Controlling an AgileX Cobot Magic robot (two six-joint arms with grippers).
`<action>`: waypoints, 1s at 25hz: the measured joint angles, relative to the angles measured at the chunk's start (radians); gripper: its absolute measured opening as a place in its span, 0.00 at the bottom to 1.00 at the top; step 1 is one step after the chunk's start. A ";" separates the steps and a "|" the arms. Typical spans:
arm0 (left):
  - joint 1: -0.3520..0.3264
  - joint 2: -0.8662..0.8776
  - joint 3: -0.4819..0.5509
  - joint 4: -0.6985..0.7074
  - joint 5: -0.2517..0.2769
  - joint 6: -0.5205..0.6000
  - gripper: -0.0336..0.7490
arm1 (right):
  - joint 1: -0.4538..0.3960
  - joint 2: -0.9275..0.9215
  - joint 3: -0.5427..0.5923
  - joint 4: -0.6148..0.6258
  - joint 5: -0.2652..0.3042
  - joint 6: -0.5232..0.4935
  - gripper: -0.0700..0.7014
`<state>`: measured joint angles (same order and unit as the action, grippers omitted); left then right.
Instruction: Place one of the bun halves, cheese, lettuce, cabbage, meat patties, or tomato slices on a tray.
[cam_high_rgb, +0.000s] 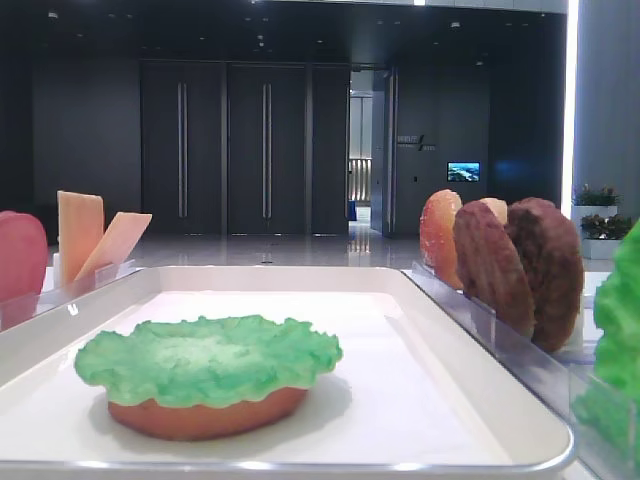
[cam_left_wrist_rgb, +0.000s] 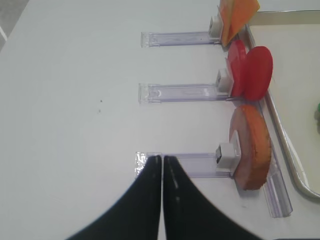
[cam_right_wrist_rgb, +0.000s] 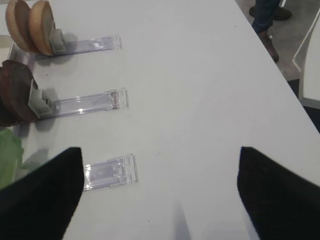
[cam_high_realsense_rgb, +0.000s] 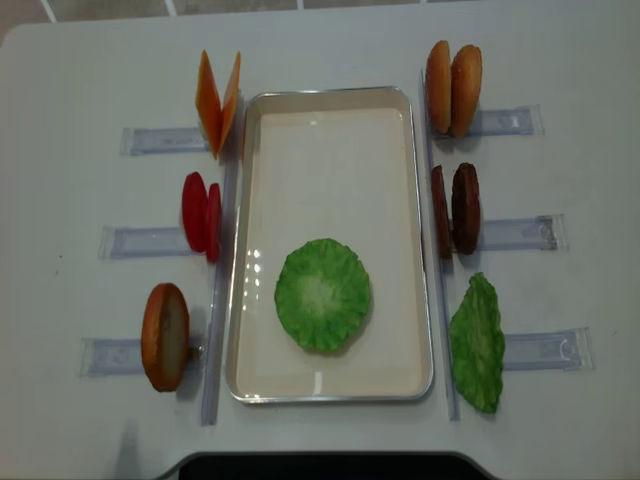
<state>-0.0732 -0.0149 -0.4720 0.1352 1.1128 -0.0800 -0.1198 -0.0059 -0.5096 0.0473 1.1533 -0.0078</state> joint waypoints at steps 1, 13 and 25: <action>0.000 0.000 0.000 0.000 0.000 0.000 0.04 | 0.000 0.000 0.002 0.000 -0.003 0.000 0.86; 0.000 0.000 0.000 0.000 0.000 0.000 0.04 | 0.000 -0.002 0.003 0.000 -0.017 0.000 0.86; 0.000 0.000 0.000 0.000 0.000 0.000 0.04 | 0.000 -0.002 0.003 0.000 -0.017 0.000 0.84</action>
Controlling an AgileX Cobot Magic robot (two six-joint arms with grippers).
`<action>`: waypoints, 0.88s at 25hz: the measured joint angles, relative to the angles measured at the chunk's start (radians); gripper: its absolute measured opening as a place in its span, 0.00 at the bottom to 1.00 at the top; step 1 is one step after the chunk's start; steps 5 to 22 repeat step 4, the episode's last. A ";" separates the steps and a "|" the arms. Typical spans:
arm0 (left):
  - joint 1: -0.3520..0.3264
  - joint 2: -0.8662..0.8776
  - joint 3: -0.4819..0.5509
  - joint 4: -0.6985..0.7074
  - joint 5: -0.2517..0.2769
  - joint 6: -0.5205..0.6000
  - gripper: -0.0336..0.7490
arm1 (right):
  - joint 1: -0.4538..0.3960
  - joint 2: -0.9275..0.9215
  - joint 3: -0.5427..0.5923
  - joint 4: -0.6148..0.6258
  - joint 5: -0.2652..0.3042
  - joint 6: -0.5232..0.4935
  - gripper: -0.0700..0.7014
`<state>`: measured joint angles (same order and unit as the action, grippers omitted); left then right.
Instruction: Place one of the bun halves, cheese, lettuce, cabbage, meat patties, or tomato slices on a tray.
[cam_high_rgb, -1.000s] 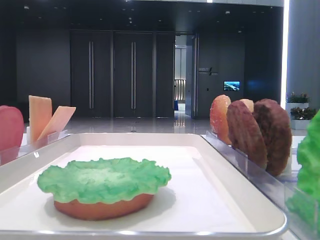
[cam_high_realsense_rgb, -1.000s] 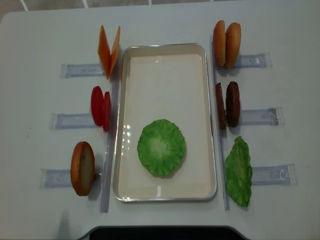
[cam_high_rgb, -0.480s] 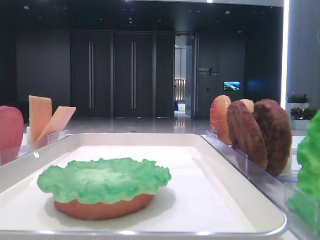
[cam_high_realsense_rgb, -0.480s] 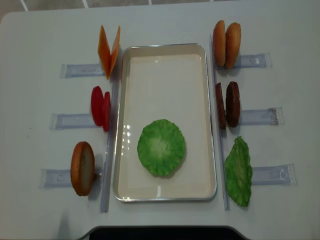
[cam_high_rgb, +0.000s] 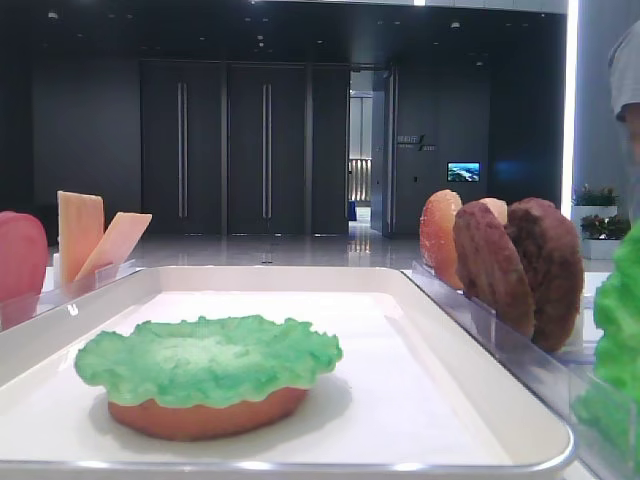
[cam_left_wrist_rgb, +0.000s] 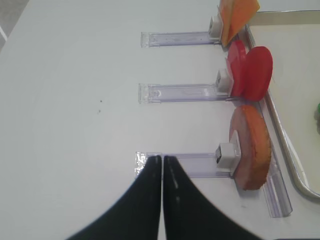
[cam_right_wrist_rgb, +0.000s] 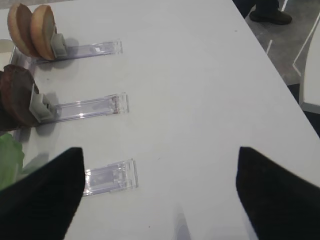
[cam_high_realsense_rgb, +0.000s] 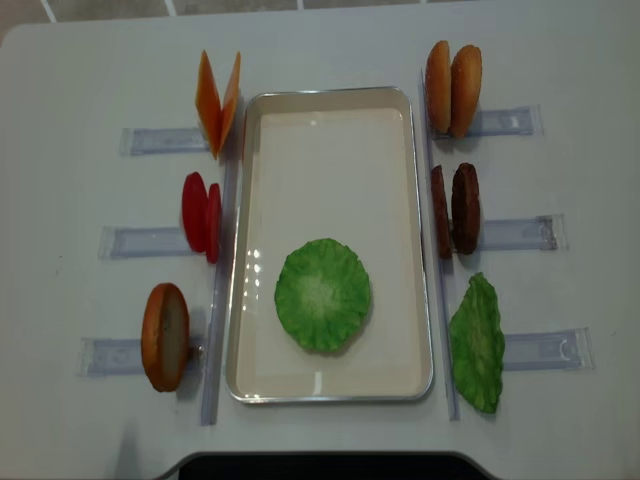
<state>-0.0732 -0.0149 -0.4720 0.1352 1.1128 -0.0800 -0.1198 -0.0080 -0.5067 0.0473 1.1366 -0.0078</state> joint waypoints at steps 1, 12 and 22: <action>0.000 0.000 0.000 0.000 0.000 0.000 0.04 | 0.000 0.000 0.000 0.000 0.000 -0.001 0.84; 0.000 0.000 0.000 0.000 0.000 0.000 0.04 | 0.000 0.000 0.000 0.000 0.000 -0.001 0.84; 0.000 0.000 0.000 0.000 0.000 0.000 0.04 | 0.000 0.000 0.000 0.000 0.000 -0.001 0.84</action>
